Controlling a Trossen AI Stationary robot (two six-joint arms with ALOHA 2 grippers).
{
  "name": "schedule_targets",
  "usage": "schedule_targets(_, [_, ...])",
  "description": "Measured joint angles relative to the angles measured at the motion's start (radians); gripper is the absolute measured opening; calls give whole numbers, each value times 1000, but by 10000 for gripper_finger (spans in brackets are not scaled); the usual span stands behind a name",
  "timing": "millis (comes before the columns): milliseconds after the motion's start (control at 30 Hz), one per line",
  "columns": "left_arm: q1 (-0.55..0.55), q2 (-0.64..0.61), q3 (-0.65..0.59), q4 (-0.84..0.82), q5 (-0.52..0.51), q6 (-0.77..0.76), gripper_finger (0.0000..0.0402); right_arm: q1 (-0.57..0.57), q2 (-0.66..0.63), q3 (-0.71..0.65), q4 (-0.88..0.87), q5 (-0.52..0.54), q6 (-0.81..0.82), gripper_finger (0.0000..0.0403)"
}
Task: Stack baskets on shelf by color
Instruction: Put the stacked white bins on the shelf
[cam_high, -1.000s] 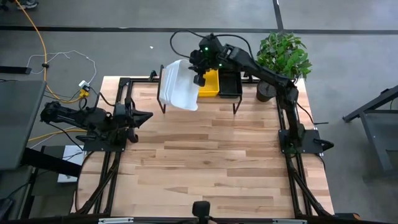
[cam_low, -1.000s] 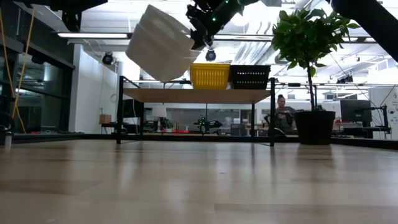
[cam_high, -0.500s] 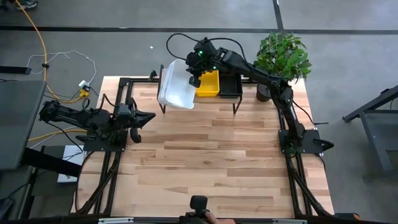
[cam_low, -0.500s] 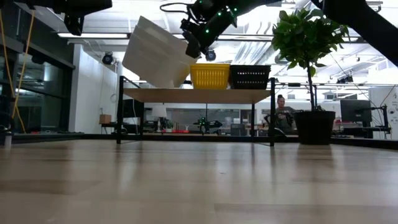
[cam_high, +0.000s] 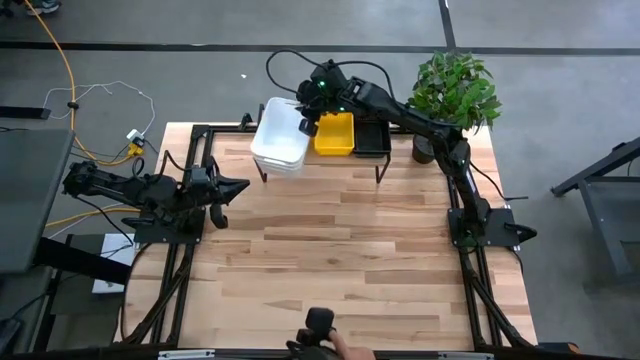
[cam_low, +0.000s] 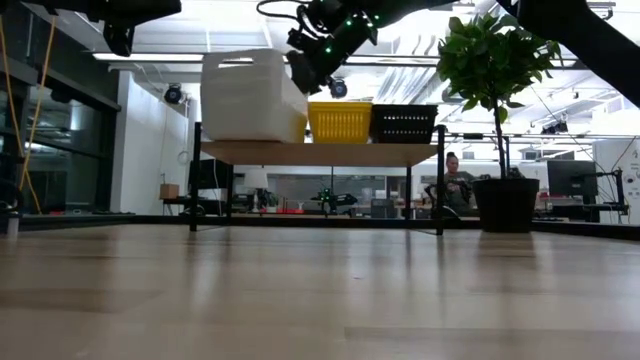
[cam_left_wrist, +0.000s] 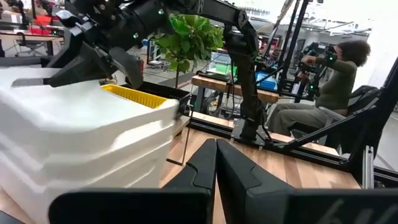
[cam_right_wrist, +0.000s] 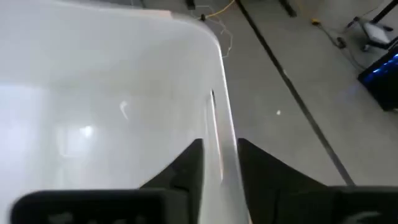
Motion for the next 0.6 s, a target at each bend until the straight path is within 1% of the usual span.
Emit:
schedule_targets(100, [0,0,0,0,0,0,0,0,0,0,27,31,0,110])
schedule_targets(233, [0,0,0,0,0,0,0,-3,0,11,82,112,-9,149])
schedule_targets(367, [0,0,0,-1,0,15,0,-14,2,53,97,148,-35,174])
schedule_targets(500, [0,0,0,-2,1,34,0,-26,1,134,22,138,-54,181])
schedule_targets(533, [0,0,0,-2,1,34,0,-28,-6,139,-1,125,-64,181])
schedule_targets(600, [0,0,0,-5,1,31,0,-29,-44,103,-37,88,-90,181])
